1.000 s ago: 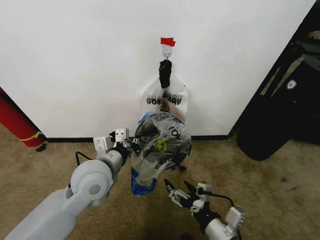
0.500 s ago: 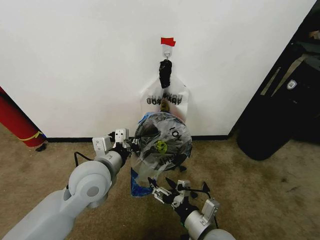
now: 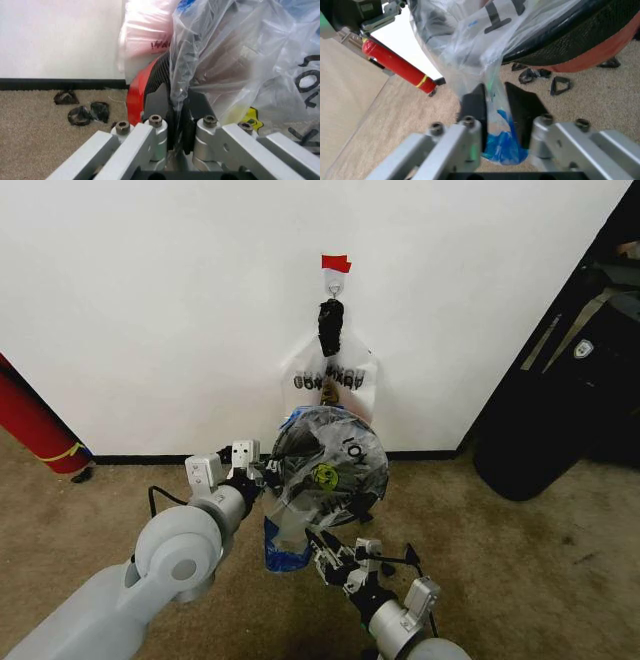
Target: Pick up the garbage bag from the wall and place it over the trash bin.
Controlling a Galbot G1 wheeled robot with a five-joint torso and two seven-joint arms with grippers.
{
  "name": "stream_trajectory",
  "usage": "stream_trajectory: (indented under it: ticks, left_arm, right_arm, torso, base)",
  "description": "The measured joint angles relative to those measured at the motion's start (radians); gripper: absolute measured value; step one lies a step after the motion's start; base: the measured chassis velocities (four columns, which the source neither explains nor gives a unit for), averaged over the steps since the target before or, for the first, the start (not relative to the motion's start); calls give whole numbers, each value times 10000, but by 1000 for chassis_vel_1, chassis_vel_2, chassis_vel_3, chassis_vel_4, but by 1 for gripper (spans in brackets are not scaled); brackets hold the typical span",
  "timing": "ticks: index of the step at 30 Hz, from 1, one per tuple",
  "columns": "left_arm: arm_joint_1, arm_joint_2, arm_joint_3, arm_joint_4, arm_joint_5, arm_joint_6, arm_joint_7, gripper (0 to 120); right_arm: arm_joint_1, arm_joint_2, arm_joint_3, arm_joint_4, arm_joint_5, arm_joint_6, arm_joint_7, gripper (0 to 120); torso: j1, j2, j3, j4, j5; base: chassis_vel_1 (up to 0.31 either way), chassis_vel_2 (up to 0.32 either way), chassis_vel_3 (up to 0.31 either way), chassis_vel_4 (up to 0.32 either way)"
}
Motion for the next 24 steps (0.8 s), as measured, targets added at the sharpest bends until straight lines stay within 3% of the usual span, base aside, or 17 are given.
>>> stream_trajectory:
  ticks: [1,4,17,24]
  left_arm:
    - [0,0,0,0,0,0,0,3]
    - [1,-26,-4,22,19,0,0,3]
    - [-31,-53,-199,305,-71,0,-92,3]
    - [-203,-40,-429,450,-661,7,-436,3]
  right_arm:
    - [0,0,0,0,0,0,0,16]
    - [-140,-16,12,97,-120,37,0,0]
    - [-600,128,124,305,-803,428,132,0]
    - [-1051,519,760,589,-1307,1056,378,0]
  torso:
    - [0,0,0,0,0]
    - [0,0,0,0,0]
    - [-1,0,0,0,-1]
    - [-1,0,0,0,0]
  base:
    - [0,0,0,0]
    - [0,0,0,0]
    - [0,0,0,0]
    - [0,0,0,0]
